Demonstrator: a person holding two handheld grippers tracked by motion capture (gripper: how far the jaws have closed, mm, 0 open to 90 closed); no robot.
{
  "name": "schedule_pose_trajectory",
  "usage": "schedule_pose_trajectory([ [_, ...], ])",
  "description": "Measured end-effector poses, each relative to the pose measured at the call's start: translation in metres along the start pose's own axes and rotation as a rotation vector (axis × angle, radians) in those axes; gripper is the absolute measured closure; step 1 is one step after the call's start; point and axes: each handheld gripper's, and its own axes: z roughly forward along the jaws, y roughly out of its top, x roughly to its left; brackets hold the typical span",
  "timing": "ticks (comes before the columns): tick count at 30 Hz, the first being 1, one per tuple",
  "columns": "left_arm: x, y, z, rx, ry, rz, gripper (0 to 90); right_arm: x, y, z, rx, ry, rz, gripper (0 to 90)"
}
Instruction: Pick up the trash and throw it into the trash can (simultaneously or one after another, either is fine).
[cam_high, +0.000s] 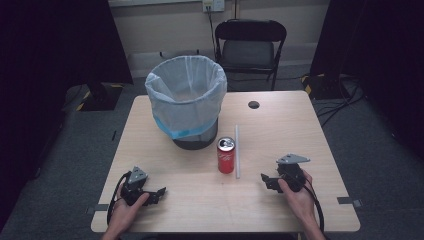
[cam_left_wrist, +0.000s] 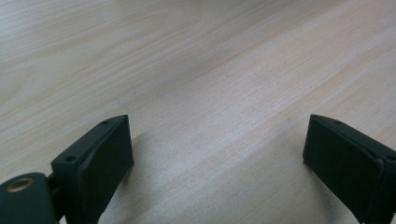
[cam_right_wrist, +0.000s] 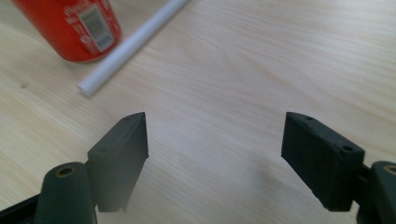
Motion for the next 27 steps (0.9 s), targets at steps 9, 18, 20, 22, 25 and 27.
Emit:
schedule_pose_trajectory([
  [9, 0.0, 0.0, 0.0, 0.0, 0.0, 0.001, 7.7, 0.019, 0.016, 0.012, -0.022, 0.062, -0.039, 18.8],
  [18, 0.0, 0.0, 0.0, 0.001, 0.0, 0.001, 7.8, 0.042, 0.04, 0.027, -0.043, 0.15, -0.113, 14.6],
  [20, 0.0, 0.0, 0.0, 0.0, -0.002, 0.002, 7.7, 0.047, 0.045, 0.029, -0.047, 0.166, -0.127, 14.1],
  [22, 0.0, 0.0, 0.0, 0.003, -0.005, 0.004, 7.4, 0.051, 0.049, 0.034, -0.051, 0.18, -0.141, 14.1],
  [25, 0.0, 0.0, 0.0, 0.003, -0.006, 0.006, 7.3, 0.058, 0.055, 0.041, -0.052, 0.204, -0.16, 14.4],
  [27, 0.0, 0.0, 0.0, 0.003, -0.006, 0.006, 7.3, 0.061, 0.058, 0.045, -0.055, 0.221, -0.168, 15.4],
])
